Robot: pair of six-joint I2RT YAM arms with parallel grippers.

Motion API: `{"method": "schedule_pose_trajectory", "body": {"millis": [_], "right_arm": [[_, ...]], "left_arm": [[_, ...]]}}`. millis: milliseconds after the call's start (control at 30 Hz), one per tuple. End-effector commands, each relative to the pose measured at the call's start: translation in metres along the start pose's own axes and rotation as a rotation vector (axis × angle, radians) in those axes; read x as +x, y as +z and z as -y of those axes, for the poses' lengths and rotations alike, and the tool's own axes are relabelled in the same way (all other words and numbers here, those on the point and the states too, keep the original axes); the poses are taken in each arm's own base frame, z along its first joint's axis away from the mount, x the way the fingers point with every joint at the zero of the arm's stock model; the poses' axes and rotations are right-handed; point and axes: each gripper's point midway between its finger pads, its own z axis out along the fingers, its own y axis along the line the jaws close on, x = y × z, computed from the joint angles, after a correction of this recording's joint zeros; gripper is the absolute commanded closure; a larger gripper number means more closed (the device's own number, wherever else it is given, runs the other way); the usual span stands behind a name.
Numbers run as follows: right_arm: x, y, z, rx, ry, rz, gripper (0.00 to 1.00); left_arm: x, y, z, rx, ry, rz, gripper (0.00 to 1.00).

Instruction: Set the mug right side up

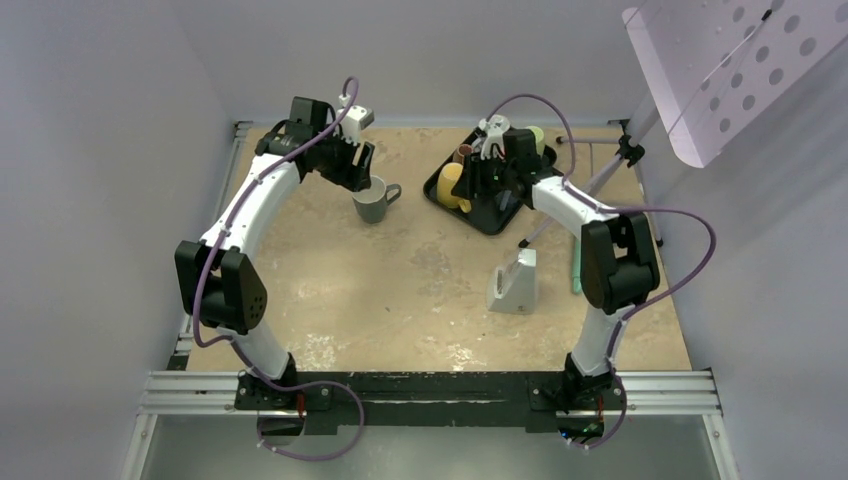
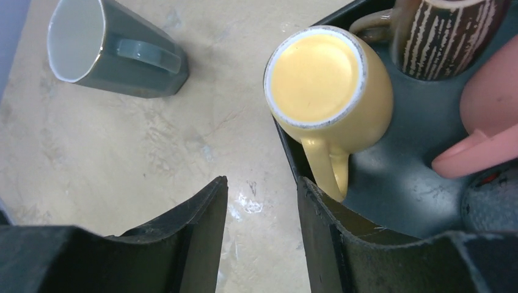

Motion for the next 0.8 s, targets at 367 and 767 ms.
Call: {"method": "schedule_pose_trajectory", "body": {"millis": [367,767], "right_arm": [[-0.006,0.007,0.024,0.397,-0.247,0.037,0.47],[-0.002,0.032,0.051,0.476,-0.259,0.021,0.53]], "left_arm": [[-0.007,-0.008,0.007,0.03,-0.028,0.026,0.29],[-0.009,-0.017,0.012,0.043,-0.025,0.042,0.29]]}}
